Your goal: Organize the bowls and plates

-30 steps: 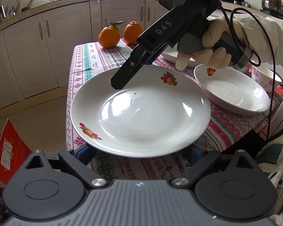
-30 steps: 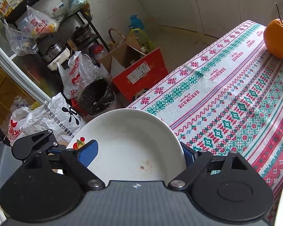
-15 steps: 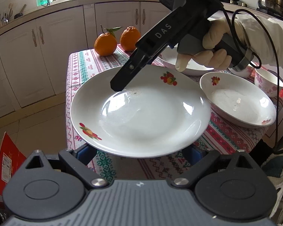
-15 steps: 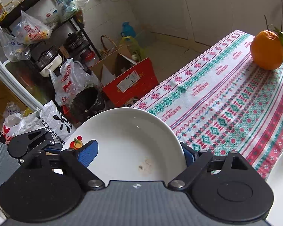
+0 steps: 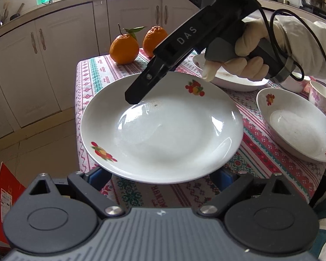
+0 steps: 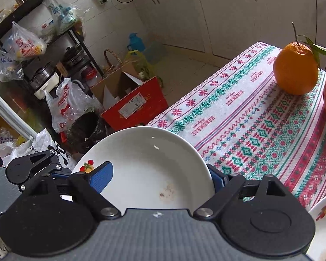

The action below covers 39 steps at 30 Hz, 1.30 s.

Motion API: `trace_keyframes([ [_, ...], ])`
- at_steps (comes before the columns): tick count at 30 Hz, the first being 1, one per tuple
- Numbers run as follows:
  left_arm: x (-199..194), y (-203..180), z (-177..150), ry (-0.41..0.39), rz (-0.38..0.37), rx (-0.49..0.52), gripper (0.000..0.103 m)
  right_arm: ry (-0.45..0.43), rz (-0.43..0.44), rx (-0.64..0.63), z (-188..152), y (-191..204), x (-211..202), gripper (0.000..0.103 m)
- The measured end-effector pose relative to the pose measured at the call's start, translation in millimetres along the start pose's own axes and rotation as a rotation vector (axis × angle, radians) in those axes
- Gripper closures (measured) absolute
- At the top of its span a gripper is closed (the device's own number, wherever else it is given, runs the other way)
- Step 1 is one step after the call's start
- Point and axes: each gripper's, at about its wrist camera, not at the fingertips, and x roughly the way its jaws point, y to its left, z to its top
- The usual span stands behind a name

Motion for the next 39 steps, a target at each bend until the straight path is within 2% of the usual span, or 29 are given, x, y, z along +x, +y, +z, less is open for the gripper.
trace_keyframes([
  [18,10,4,5,0.011,-0.008,0.002,0.007,-0.005,-0.041,0.024,3,-19,14,0.010],
  [39,13,5,6,0.009,-0.024,-0.008,0.007,-0.001,-0.063,-0.004,2,-13,17,0.002],
])
